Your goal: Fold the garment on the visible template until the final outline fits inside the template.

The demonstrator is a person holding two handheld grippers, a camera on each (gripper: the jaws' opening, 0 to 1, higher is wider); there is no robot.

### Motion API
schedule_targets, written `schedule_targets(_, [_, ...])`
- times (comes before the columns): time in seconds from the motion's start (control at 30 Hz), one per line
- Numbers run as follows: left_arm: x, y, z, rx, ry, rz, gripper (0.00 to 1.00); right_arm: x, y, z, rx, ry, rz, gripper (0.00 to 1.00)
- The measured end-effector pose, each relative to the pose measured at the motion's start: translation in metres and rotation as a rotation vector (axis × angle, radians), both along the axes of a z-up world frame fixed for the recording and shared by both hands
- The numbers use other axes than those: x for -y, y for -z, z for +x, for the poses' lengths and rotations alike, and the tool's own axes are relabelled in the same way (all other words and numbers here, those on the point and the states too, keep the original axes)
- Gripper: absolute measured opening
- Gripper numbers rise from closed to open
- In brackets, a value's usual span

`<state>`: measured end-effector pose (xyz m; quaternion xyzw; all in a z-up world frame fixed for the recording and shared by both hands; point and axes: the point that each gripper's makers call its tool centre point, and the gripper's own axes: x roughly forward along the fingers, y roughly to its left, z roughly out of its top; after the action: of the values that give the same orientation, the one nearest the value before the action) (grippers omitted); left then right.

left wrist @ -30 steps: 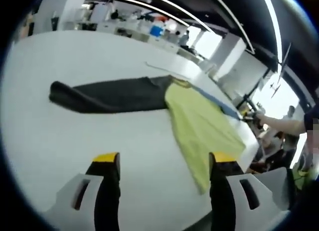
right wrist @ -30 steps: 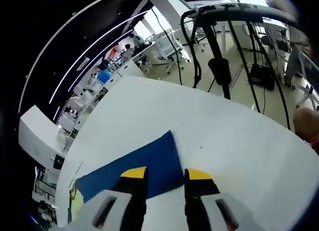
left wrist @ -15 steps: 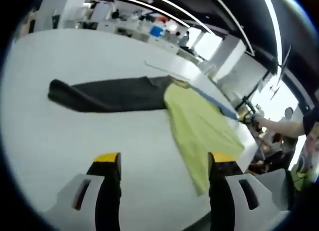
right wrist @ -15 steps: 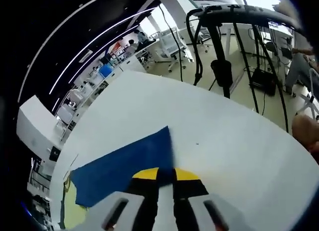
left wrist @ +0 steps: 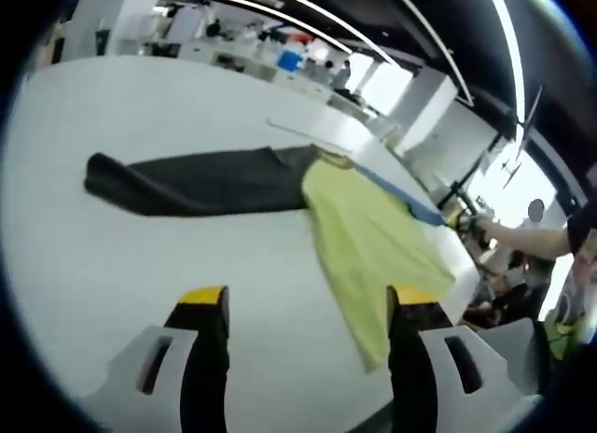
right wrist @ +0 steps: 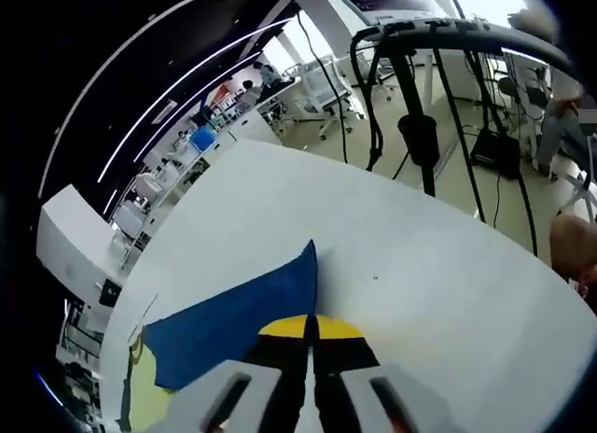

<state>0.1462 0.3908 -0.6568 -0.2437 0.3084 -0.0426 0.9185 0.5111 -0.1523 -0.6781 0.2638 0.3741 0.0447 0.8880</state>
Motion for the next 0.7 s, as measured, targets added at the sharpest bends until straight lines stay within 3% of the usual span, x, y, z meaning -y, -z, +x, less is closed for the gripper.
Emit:
schedule_targets(0.23, [0.001, -0.001, 0.003, 0.015, 0.002, -0.005, 0.64, -0.015, -0.023, 0.007, 0.047, -0.041, 0.006, 0.0])
schedule_targets(0.33, [0.003, -0.003, 0.006, 0.031, 0.0, -0.017, 0.64, -0.029, -0.037, 0.013, 0.081, -0.098, 0.012, 0.0])
schedule_targets(0.5, [0.007, -0.007, 0.01, 0.047, 0.014, -0.019, 0.64, -0.07, -0.069, 0.024, 0.168, -0.238, 0.008, 0.0])
schedule_targets(0.7, [0.007, -0.011, 0.014, 0.073, 0.01, -0.029, 0.64, -0.117, -0.098, 0.031, 0.227, -0.339, 0.047, 0.0])
